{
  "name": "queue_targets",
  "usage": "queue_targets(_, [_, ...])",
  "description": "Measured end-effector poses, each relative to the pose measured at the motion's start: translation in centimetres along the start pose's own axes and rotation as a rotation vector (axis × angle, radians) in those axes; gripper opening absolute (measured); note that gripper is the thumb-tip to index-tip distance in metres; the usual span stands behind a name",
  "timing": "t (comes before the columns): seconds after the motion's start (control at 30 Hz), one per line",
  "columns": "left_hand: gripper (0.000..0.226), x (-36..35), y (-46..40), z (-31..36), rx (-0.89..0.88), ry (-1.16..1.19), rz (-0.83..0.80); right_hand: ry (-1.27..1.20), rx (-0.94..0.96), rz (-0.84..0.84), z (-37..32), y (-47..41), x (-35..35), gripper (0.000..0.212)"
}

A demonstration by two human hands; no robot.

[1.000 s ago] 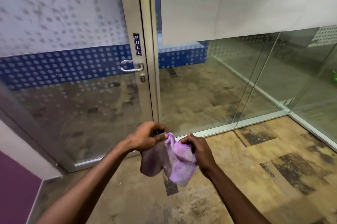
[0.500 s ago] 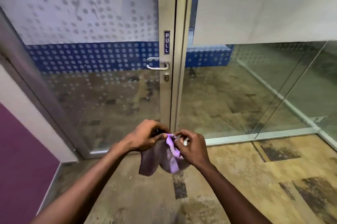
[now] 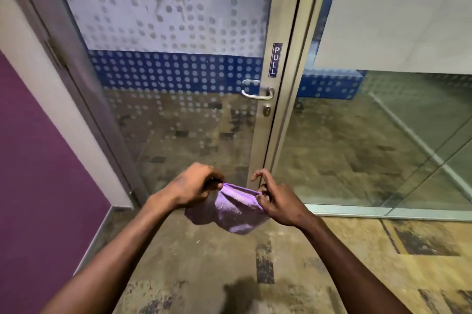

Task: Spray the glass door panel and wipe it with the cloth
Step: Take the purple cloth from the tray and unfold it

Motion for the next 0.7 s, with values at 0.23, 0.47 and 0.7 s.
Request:
queue_targets(0.23, [0.022, 2.7, 2.1, -2.4, 0.044, 0.040, 0.032, 0.071, 0.123, -0.143, -1.7, -2.6, -2.3, 0.047])
queue_targets(0.47, [0.022, 4.9, 2.9, -7.6, 0.162, 0.117, 0.072, -0.069, 0.172, -0.138, -3.5, -7.5, -4.2, 0.041])
queue_targets(0.7, [0.013, 9.2, 1.1, -13.7, 0.206, 0.069, 0.089, -0.142, 0.240, 0.028, -5.1, -14.1, -8.1, 0.020])
Point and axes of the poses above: each hand's wrist, its own y-axis away from the middle knuckle, its own x-axis out of the back of the hand, z = x × y, the point moved 8 cm from there along -y, towards the middle knuckle, and after that the axes turned 8 degrees about -x, right-handed, at the moved point
